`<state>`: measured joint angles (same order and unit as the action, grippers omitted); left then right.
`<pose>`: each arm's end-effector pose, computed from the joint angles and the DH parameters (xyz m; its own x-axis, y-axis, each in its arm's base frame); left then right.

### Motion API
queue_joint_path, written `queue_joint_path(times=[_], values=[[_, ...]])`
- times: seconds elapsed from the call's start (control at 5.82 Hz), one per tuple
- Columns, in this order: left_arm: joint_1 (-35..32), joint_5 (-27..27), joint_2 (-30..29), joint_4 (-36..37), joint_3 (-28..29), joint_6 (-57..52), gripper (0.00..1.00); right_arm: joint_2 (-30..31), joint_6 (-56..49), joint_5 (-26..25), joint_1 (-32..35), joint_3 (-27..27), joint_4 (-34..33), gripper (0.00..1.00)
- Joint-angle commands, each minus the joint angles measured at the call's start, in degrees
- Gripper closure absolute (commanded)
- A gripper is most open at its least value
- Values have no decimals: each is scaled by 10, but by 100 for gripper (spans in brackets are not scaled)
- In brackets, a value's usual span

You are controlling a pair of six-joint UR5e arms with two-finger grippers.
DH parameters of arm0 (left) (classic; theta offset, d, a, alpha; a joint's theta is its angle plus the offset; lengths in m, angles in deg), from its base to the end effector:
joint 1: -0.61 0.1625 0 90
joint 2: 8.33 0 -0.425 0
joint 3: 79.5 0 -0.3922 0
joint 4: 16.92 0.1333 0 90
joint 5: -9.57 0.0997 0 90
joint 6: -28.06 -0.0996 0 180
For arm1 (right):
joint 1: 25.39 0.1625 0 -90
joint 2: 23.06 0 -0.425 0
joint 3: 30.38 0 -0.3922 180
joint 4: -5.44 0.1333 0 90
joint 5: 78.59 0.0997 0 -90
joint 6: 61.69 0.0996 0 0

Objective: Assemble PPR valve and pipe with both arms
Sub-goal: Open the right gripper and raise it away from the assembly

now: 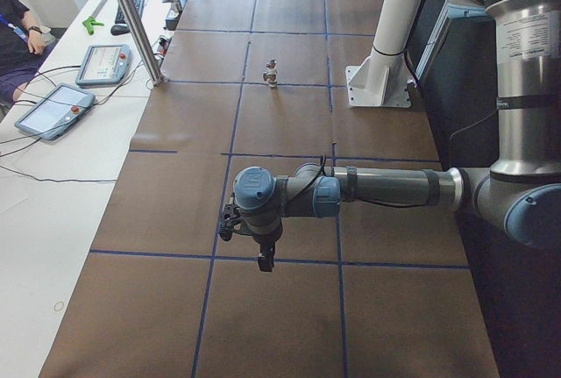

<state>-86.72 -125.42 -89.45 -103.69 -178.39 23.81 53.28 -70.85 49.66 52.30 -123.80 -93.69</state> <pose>-0.0431 -0.4247 0.6583 0.7029 0.0672 -0.7081 -0.0989 0.9951 -0.0037 -0.0547 -0.5867 0.5240 0.7058 -0.4019 0.5833 0.3277 0.9153 0.2342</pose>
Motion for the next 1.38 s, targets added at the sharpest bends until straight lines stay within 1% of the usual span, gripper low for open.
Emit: queue_joint_path(times=[0.0, 0.17, 0.34, 1.2], values=[[-1, 1, 2, 0, -2, -1, 0, 165, -42, 5, 85, -29, 66, 0], [0, 2, 2, 0, -3, -2, 0, 212, -18, 33, 104, -27, 93, 0], [0, 2, 1, 0, -4, -2, 0, 216, -8, 43, 104, -31, 93, 0], [0, 2, 1, -1, -8, -2, 0, 214, -8, 44, 103, -33, 94, 0]])
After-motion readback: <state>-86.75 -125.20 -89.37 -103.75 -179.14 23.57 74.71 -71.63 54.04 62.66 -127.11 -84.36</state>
